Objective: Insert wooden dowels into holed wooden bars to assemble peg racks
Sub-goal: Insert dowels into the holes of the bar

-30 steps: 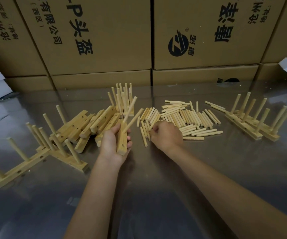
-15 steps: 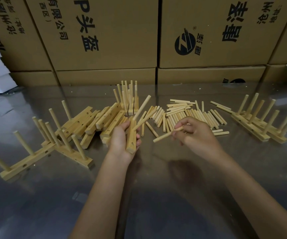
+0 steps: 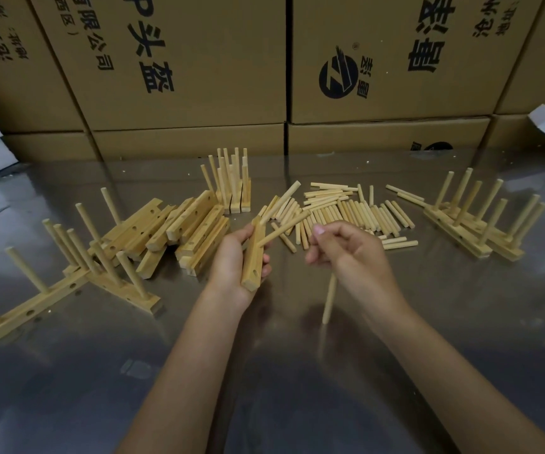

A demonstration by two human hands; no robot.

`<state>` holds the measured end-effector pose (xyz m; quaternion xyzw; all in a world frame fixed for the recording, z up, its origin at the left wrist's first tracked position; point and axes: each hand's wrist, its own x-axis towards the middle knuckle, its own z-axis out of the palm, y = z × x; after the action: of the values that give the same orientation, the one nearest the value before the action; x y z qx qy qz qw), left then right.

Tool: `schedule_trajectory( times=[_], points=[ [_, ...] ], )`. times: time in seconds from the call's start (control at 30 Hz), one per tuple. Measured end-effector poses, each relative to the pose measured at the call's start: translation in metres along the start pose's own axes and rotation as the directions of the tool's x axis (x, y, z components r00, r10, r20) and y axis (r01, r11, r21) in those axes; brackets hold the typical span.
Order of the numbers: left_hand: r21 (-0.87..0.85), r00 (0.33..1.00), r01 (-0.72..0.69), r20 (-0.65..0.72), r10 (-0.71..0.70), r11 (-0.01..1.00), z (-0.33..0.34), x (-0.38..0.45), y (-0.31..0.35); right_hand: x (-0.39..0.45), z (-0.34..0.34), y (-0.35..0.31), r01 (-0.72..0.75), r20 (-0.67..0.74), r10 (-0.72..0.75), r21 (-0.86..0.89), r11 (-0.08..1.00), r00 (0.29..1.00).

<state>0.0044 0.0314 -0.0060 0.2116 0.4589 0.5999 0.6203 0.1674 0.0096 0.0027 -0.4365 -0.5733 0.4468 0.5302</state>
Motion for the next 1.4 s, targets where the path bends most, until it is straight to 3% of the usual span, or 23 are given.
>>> schedule_trajectory(
  times=[0.1,0.17,0.3,0.43,0.5,0.6,0.7,0.73,0.83,0.93,1.07,1.17,1.23,1.3,1.4],
  points=[
    [0.003,1.000,0.006,-0.019,-0.006,1.000,-0.001,0.002,-0.001,0.005,-0.004,0.005,-0.022,-0.090,0.025,0.032,0.999,0.996],
    [0.011,1.000,0.007,-0.024,-0.007,1.000,-0.001,0.003,-0.002,0.005,-0.005,0.007,-0.109,-0.085,0.117,0.099,0.989,0.989],
    [0.018,1.000,0.010,-0.024,-0.010,1.000,-0.001,0.004,-0.002,0.000,0.000,0.011,-0.371,0.064,0.368,0.260,0.891,0.928],
    [0.026,1.000,0.003,-0.031,-0.002,1.000,0.000,0.003,-0.002,0.000,0.009,0.007,-0.441,0.211,0.391,0.318,0.839,0.896],
    [0.023,1.000,0.004,-0.028,-0.003,1.000,-0.001,0.003,-0.002,0.001,0.008,0.005,-0.337,0.191,0.290,0.305,0.891,0.938],
    [0.028,1.000,0.007,-0.031,-0.006,1.000,-0.002,0.003,-0.001,-0.001,0.006,0.010,-0.042,0.049,0.032,0.212,0.976,0.998],
    [0.033,0.999,0.010,-0.037,-0.009,0.999,-0.001,0.003,-0.001,-0.005,0.010,0.022,0.148,-0.087,-0.140,0.089,0.985,0.986],
    [0.031,0.999,0.012,-0.037,-0.011,0.999,-0.001,0.003,-0.001,-0.005,0.011,0.027,0.139,-0.124,-0.134,0.036,0.990,0.983],
    [0.020,0.999,0.018,-0.038,-0.017,1.000,0.000,0.002,0.000,-0.001,0.011,0.036,-0.074,-0.169,0.052,-0.125,0.989,0.984],
    [0.027,0.999,0.014,-0.038,-0.013,1.000,-0.001,0.000,0.001,-0.001,0.005,0.028,-0.112,-0.091,0.089,-0.296,0.949,0.992],
    [0.040,0.999,0.011,-0.035,-0.010,0.999,-0.001,-0.001,0.001,-0.012,0.001,0.010,0.005,0.205,0.122,-0.529,0.849,0.971],
    [0.046,0.999,-0.003,-0.034,0.005,0.999,-0.003,-0.001,0.002,-0.020,0.010,0.004,0.319,0.396,-0.086,-0.570,0.757,0.914],
    [0.047,0.999,0.001,-0.044,0.001,0.999,-0.003,-0.001,0.002,-0.025,0.015,0.003,0.493,0.476,-0.205,-0.624,0.606,0.855],
    [0.072,0.998,-0.002,-0.070,0.007,0.997,-0.003,0.000,0.002,-0.026,0.014,0.002,0.554,0.501,-0.242,-0.701,0.449,0.831],
    [0.131,0.996,-0.044,-0.075,0.054,0.990,0.001,-0.001,0.000,-0.026,0.012,-0.003,0.555,0.478,-0.284,-0.751,0.359,0.831]
  ],
)
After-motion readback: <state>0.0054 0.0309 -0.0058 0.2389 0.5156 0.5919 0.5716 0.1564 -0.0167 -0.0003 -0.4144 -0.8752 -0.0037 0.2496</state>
